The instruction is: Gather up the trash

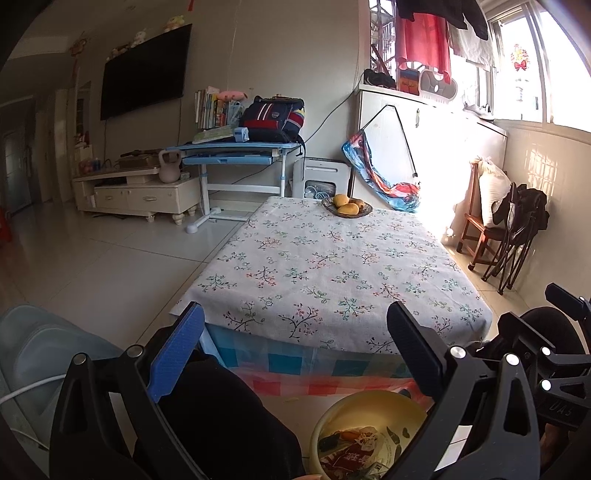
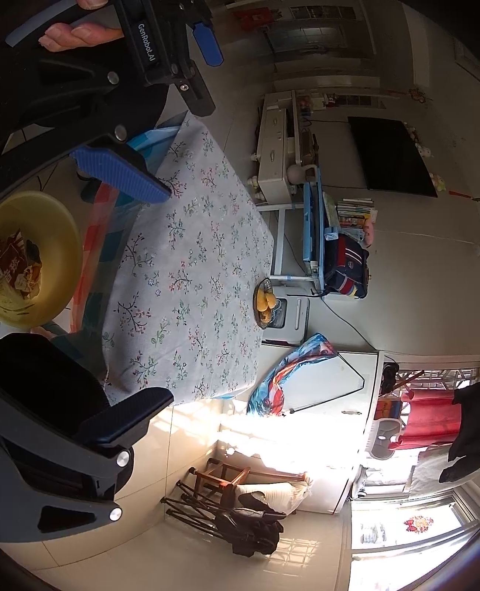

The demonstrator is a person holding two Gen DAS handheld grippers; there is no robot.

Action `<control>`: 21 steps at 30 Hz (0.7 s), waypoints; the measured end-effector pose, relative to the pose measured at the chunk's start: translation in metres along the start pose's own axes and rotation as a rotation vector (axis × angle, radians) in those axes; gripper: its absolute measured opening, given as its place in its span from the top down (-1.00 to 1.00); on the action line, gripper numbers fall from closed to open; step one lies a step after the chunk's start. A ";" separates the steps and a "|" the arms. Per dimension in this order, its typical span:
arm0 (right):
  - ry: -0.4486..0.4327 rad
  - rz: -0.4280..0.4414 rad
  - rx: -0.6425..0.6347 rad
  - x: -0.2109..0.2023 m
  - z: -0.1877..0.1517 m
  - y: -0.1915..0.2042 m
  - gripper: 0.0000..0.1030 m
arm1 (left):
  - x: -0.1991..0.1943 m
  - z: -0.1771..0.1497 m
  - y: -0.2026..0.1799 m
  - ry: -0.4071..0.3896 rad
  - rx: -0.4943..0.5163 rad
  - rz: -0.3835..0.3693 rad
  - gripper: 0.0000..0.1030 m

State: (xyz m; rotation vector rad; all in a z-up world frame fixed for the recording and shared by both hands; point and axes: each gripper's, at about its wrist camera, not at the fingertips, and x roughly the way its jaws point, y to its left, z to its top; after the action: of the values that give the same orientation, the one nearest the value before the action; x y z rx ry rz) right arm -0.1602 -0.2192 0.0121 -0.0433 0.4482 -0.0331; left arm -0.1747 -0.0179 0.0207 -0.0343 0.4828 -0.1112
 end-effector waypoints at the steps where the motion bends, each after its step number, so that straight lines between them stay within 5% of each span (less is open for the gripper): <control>1: 0.001 -0.001 -0.003 0.000 0.000 0.001 -0.85 | 0.000 0.000 0.001 0.001 -0.004 0.001 -0.86; 21: 0.010 0.001 0.001 0.002 0.000 0.001 -0.85 | 0.005 -0.001 -0.002 0.013 -0.013 0.008 -0.86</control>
State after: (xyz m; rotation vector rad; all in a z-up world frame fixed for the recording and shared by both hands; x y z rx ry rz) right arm -0.1584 -0.2179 0.0113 -0.0418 0.4579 -0.0326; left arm -0.1708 -0.0204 0.0180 -0.0445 0.4963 -0.1004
